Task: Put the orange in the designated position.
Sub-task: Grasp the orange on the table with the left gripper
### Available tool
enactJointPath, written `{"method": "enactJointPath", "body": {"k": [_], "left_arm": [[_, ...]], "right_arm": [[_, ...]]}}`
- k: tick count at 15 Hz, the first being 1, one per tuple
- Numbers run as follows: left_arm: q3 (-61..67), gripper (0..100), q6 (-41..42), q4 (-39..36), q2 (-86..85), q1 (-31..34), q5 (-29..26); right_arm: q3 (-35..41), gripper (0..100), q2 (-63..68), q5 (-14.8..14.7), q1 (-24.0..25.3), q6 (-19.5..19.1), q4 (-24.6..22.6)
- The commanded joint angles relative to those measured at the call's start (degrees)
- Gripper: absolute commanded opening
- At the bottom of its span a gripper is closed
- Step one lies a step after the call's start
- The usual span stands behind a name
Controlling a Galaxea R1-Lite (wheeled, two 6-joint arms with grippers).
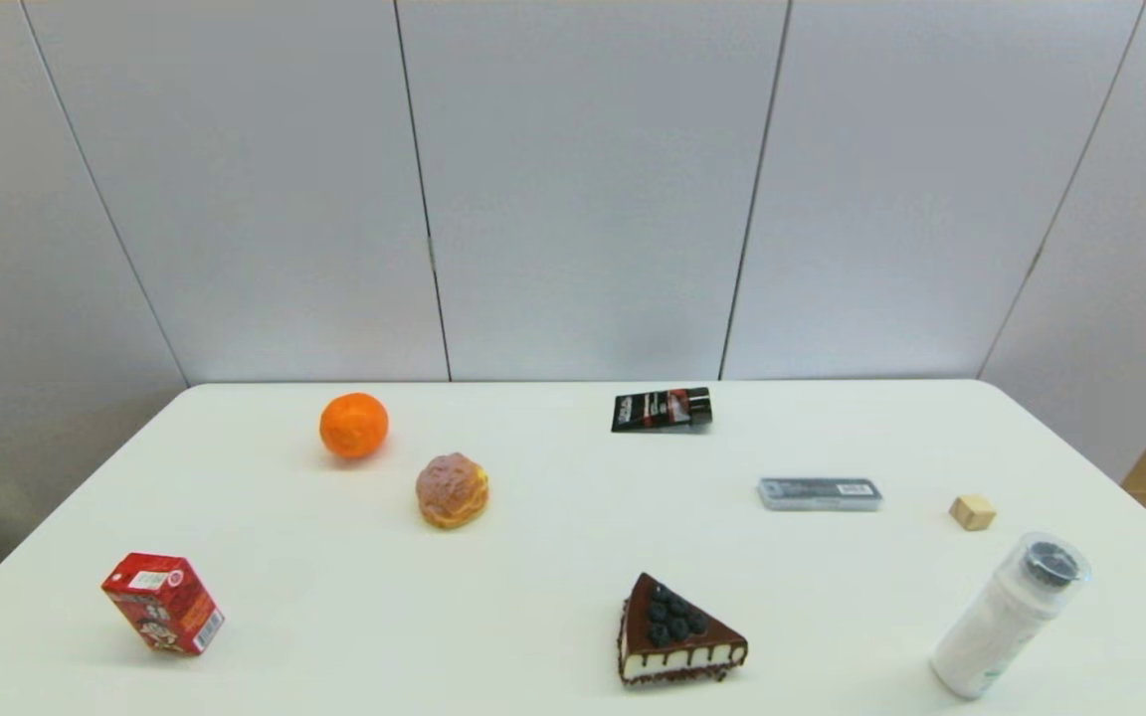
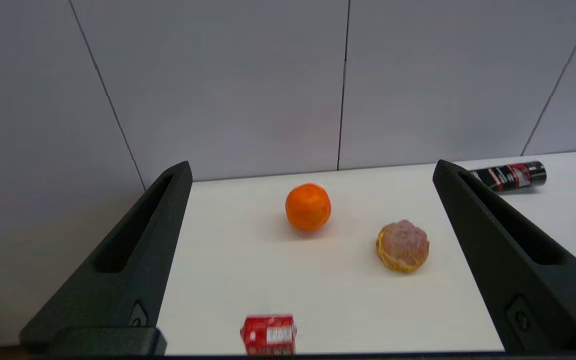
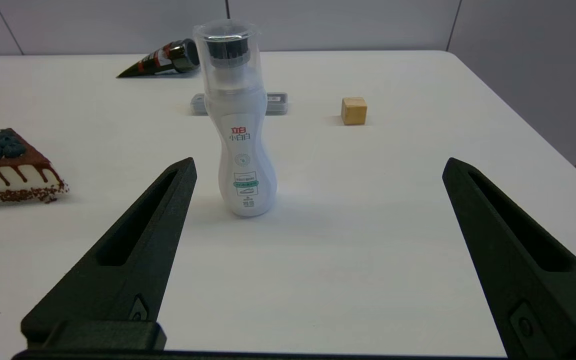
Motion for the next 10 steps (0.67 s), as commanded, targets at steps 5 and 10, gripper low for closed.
{"method": "enactJointPath", "body": {"k": [5,10], "left_arm": [[-18.38,100,0.71,-0.49,34.09,-0.57,-0.26],[-20.85,100,1.24,-7.17,48.42,-0.66,-0.44]], "right_arm": [[-0.02,100,0.07,0.00,0.01,0.00,0.02],[0.07,100,0.07,0.00,0.01,0.00,0.02]]}}
